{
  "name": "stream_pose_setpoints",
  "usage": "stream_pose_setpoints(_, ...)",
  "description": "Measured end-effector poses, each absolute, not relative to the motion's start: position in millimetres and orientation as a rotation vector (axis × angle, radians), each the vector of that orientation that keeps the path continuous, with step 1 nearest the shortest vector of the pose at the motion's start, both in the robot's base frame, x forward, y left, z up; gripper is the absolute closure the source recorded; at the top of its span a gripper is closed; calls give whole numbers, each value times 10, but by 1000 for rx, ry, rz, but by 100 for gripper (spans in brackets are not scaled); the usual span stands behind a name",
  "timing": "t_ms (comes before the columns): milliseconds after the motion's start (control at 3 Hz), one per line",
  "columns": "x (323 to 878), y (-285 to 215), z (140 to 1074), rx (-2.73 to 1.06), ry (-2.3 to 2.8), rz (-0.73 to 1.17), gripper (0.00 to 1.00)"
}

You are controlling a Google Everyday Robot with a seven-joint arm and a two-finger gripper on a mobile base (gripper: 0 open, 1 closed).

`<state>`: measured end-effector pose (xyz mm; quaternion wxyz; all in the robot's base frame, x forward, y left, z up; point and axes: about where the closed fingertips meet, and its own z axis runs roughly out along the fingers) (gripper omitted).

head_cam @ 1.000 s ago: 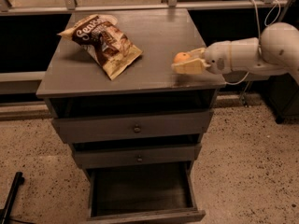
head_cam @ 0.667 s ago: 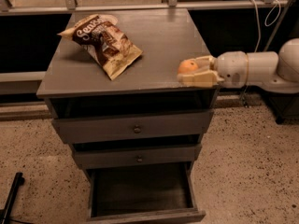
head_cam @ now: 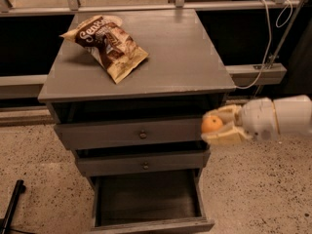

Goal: Place orange into bottom drawer

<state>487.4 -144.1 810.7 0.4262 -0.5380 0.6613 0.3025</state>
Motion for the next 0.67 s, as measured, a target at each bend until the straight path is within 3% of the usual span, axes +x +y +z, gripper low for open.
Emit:
stream_pose_setpoints(333,4631,-1442,7540,-1443,1745,742,100)
stream_pose_setpoints(667,4639,-1435,7591,-1447,1722,756,100)
